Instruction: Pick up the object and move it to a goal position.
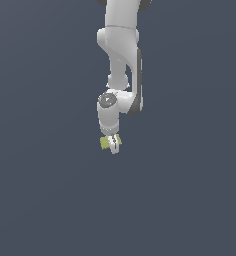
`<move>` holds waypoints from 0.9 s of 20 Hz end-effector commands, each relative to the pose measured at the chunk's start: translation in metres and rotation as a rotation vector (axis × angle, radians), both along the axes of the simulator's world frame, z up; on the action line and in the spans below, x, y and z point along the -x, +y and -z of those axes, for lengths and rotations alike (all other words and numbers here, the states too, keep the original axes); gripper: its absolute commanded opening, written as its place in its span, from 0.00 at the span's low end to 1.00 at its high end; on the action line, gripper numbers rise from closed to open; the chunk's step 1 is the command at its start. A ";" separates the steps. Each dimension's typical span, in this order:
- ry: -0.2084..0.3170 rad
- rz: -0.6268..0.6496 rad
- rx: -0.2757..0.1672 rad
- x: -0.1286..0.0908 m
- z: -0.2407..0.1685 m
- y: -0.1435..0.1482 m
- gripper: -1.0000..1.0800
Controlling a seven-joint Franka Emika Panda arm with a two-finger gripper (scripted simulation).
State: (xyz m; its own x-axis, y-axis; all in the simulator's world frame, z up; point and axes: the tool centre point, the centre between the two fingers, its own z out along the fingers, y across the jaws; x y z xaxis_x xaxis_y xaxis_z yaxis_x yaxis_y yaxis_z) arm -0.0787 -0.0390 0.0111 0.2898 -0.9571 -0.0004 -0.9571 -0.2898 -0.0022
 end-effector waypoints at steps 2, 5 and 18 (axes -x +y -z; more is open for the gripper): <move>0.002 0.000 0.001 0.001 0.001 0.000 0.00; 0.000 0.000 0.000 0.000 -0.001 0.000 0.00; 0.001 0.001 -0.001 -0.003 -0.062 -0.028 0.00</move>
State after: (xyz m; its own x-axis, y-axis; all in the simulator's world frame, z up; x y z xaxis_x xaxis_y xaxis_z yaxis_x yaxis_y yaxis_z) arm -0.0765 -0.0614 0.0613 0.2892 -0.9573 -0.0018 -0.9573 -0.2892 0.0002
